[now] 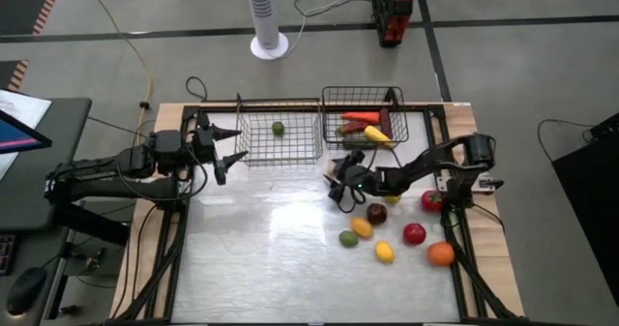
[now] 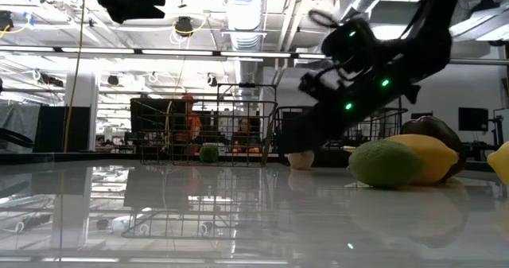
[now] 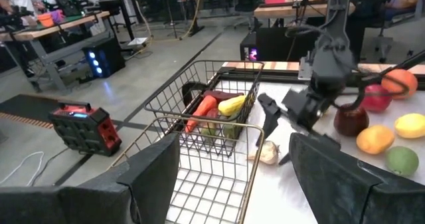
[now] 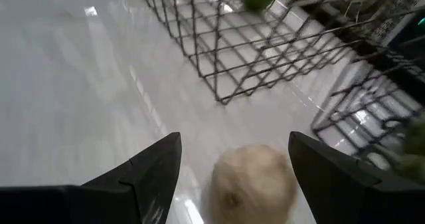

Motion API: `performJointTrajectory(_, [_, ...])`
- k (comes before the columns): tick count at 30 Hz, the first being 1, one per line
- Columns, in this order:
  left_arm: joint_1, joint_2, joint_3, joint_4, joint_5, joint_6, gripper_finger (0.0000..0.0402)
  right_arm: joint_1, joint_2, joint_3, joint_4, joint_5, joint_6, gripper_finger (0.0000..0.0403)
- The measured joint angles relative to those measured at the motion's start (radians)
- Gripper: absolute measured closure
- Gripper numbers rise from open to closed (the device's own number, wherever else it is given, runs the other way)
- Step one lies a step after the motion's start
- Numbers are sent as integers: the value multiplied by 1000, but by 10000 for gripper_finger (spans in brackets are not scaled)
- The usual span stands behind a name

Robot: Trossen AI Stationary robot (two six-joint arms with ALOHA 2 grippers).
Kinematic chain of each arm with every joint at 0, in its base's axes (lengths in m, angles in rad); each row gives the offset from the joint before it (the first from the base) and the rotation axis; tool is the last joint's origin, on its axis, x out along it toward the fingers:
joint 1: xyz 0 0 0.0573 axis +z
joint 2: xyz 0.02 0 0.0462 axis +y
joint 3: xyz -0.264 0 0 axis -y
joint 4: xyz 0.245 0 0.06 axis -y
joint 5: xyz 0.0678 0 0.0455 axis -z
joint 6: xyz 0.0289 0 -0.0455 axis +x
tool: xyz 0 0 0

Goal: Sort produce into baskets
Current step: Put the garlic into the right wire basket

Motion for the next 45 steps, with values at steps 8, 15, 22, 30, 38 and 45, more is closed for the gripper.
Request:
performJointTrajectory(8, [0, 0, 0, -8, 1, 0, 129, 15, 53, 66, -135, 27, 14, 100])
performJointTrajectory(15, [0, 0, 0, -11, 0, 12, 129, 12, 50, 64, -84, 14, 29, 112])
performJointTrajectory(22, [0, 0, 0, -11, 0, 4, 129, 51, 50, 68, -88, -19, 45, 108])
performJointTrajectory(30, [0, 0, 0, -11, 0, 4, 129, 103, 60, 124, -90, 112, -53, 107])
performJointTrajectory(38, [0, 0, 0, -11, 0, 2, 129, 50, 68, 152, -73, 52, -91, 107])
performJointTrajectory(45, [0, 0, 0, -11, 0, 4, 129, 17, 175, 173, -43, -17, -35, 107])
